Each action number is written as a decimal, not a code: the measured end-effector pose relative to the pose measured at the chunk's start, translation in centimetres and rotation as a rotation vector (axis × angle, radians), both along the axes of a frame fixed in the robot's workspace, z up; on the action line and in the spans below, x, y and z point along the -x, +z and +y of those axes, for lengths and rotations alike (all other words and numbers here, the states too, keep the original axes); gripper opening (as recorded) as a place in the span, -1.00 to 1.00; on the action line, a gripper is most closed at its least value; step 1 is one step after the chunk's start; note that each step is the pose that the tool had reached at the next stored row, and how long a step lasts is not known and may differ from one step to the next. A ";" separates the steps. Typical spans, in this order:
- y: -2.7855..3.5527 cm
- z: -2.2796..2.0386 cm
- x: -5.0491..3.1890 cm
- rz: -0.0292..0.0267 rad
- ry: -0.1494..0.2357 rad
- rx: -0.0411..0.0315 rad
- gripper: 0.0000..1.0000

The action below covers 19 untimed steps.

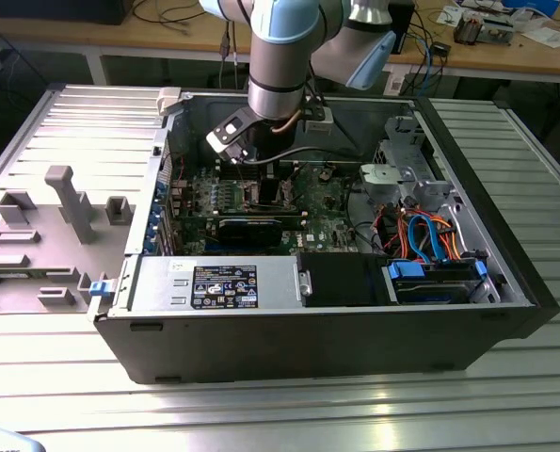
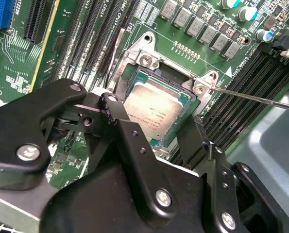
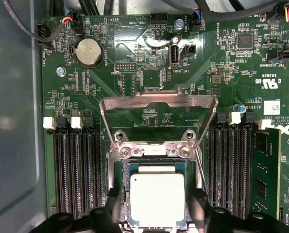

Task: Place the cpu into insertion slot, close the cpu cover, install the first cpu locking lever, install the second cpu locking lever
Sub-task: 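Place the cpu into insertion slot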

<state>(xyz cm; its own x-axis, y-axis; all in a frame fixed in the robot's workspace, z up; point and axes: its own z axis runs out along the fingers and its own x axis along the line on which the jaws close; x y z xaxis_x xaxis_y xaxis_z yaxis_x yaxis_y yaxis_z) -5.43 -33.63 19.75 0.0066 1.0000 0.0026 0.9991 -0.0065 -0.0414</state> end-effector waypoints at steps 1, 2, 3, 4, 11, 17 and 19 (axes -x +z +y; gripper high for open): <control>0.00 0.00 0.00 0.0001 0.000 0.0001 0.36; 0.01 -0.01 0.00 0.0002 0.000 0.0003 0.36; 0.01 0.00 0.00 0.0002 0.000 0.0005 0.36; 0.02 0.04 0.01 0.0001 0.000 0.0006 0.36; 0.25 0.64 0.00 0.0001 0.000 0.0005 0.36; 0.87 0.59 0.03 0.0000 0.000 0.0193 0.36; 0.95 0.59 0.04 -0.0003 0.000 0.0190 0.36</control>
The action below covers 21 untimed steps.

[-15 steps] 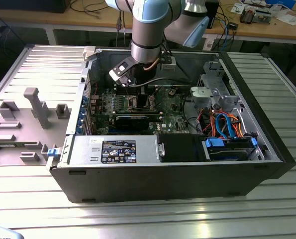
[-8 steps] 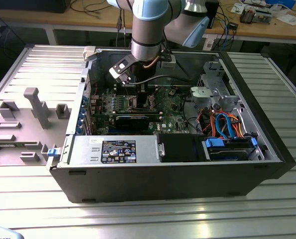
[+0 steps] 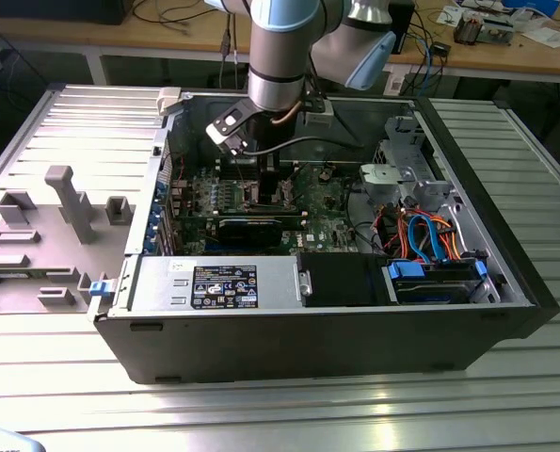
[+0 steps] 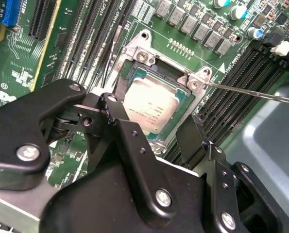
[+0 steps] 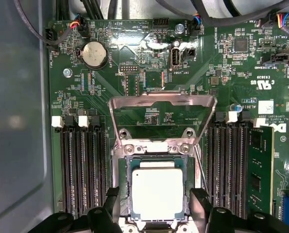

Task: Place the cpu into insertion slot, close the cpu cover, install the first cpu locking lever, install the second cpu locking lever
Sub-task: 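Place the cpu into insertion slot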

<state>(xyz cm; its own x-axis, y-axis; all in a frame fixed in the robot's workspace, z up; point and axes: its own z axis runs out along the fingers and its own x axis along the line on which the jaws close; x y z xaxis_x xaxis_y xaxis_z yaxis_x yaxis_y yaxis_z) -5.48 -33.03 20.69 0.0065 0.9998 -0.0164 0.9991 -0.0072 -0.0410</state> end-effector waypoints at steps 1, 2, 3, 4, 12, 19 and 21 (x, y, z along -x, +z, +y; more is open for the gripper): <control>0.02 0.00 0.01 0.0000 0.000 0.0000 0.33; 0.05 -0.02 0.08 -0.0004 0.002 0.0003 0.07; 0.07 -0.07 0.13 -0.0015 0.007 0.0004 0.07; 0.07 -0.11 0.15 -0.0022 0.013 0.0003 -0.05; 0.04 -0.23 0.20 -0.0031 0.125 -0.0002 -0.77; -0.36 -0.42 0.05 0.0031 0.128 -0.0006 -0.79; -0.24 -0.41 -0.01 0.0025 0.128 -0.0016 -0.79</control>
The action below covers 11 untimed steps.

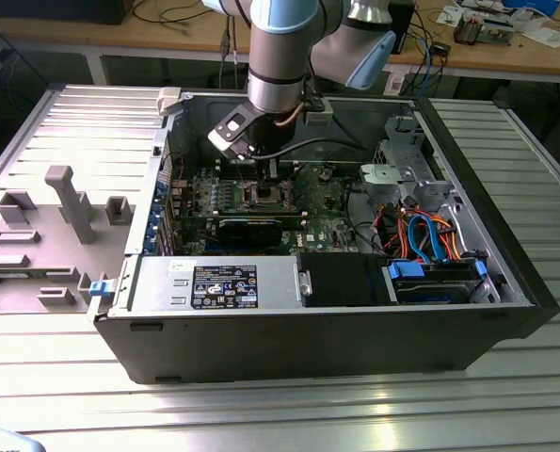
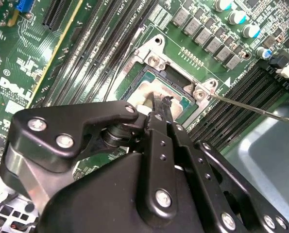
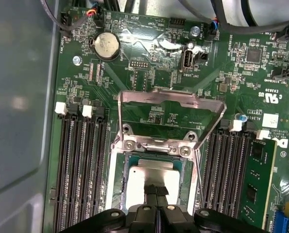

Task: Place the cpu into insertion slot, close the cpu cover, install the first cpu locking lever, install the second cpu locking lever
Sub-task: 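Place the cpu into insertion slot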

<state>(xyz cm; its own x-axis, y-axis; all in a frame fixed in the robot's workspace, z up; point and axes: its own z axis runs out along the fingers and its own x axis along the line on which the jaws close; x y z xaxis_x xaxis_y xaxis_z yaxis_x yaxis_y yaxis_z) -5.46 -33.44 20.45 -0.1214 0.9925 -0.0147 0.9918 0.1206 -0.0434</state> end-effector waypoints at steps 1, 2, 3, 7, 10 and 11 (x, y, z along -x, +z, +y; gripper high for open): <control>0.09 0.02 -0.07 -0.0008 0.000 -0.0010 -0.79; 0.26 0.02 -0.15 -0.0005 0.000 -0.0005 -0.79; 0.49 -0.01 -0.21 0.0005 0.000 0.0008 -0.79; 2.15 -0.01 -0.49 0.0009 0.000 0.0009 -0.79; 2.41 -0.01 -0.72 0.0024 0.000 0.0008 -0.79; 2.48 -0.01 -0.77 0.0028 0.000 0.0009 -0.79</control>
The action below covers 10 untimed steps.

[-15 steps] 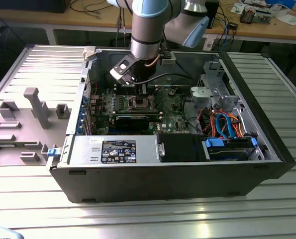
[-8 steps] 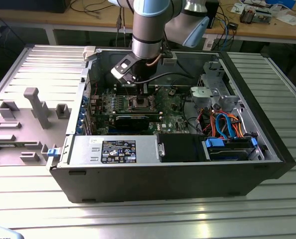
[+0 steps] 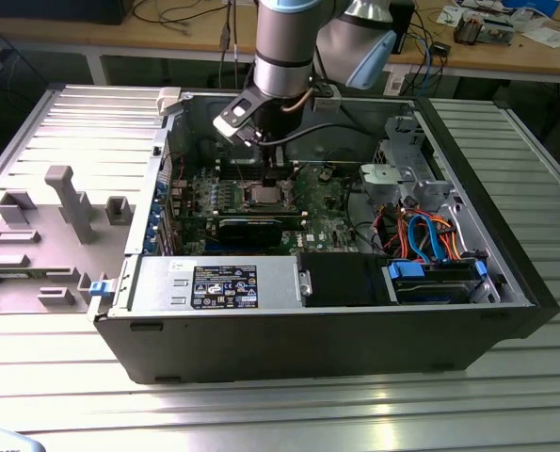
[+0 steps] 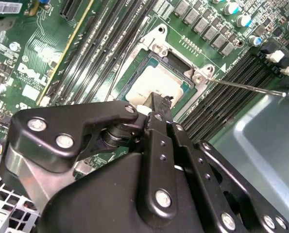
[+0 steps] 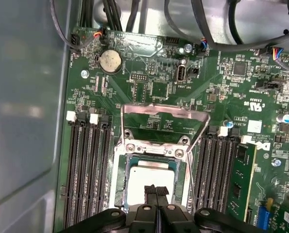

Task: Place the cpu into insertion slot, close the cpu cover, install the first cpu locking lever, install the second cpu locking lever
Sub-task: 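Place the cpu into insertion slot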

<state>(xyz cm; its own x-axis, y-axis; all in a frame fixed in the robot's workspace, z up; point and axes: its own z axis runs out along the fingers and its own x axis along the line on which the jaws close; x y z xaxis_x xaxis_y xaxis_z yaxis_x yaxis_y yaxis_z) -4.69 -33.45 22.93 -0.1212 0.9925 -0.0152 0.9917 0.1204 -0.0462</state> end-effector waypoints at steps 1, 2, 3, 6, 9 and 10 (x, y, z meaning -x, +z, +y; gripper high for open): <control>0.10 0.00 -0.08 0.0005 0.000 0.0000 -0.79; 0.17 0.00 -0.17 0.0011 0.000 -0.0001 -0.79; 0.20 0.01 -0.22 0.0015 0.000 -0.0002 -0.79; 0.27 0.00 -0.37 0.0030 0.000 -0.0001 -0.79; 0.37 0.00 -0.57 0.0049 0.000 0.0000 -0.79; 0.39 0.00 -0.62 0.0053 0.000 -0.0001 -0.79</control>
<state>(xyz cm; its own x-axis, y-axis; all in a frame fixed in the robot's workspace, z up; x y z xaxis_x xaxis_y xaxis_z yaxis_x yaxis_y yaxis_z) -4.07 -33.45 23.31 -0.1213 0.9925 -0.0144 0.9914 0.1204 -0.0515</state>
